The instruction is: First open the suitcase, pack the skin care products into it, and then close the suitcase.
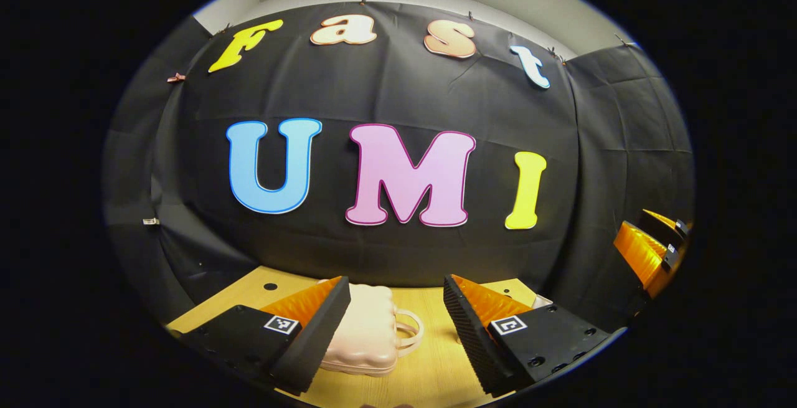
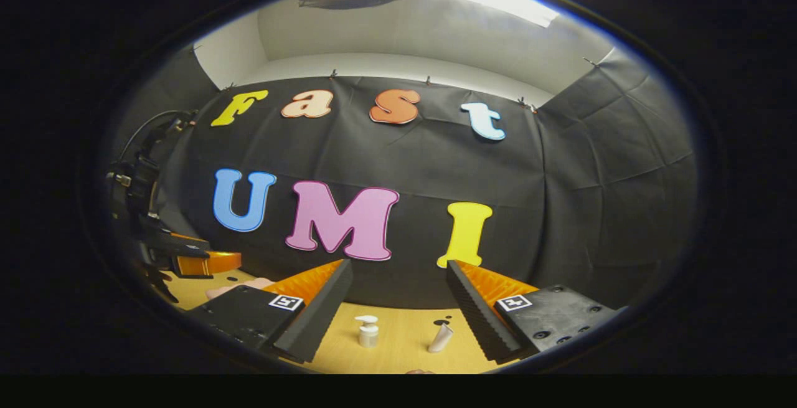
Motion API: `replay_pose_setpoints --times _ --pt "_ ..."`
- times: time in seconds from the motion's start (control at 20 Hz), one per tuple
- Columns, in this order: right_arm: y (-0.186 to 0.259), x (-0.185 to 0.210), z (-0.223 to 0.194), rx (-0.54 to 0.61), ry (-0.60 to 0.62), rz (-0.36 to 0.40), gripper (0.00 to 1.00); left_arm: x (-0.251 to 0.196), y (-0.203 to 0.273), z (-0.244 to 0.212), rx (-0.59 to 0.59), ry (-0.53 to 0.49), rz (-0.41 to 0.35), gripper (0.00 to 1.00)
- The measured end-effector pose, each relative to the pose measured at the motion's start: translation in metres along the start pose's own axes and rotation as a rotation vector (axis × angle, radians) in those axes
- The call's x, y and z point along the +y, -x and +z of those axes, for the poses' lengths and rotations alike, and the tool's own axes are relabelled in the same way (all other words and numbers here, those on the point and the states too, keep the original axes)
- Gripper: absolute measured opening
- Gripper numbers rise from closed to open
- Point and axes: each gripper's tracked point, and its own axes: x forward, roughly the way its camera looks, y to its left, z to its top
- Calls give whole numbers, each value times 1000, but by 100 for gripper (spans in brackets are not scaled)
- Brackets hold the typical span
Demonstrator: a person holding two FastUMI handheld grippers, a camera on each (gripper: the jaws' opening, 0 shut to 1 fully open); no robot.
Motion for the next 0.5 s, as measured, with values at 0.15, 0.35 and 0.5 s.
replay_pose_setpoints --times 0.15,0.35,0.5 --pt "-3 -5 -9 15 4 -2 95 -2 -23 -8 30 23 -4 96" --pt "-7 -10 -29 30 47 10 97 -9 -67 -40 118 73 -15 96" --pt "-10 -6 -46 42 68 46 96 -21 -104 -70 191 69 -44 96"
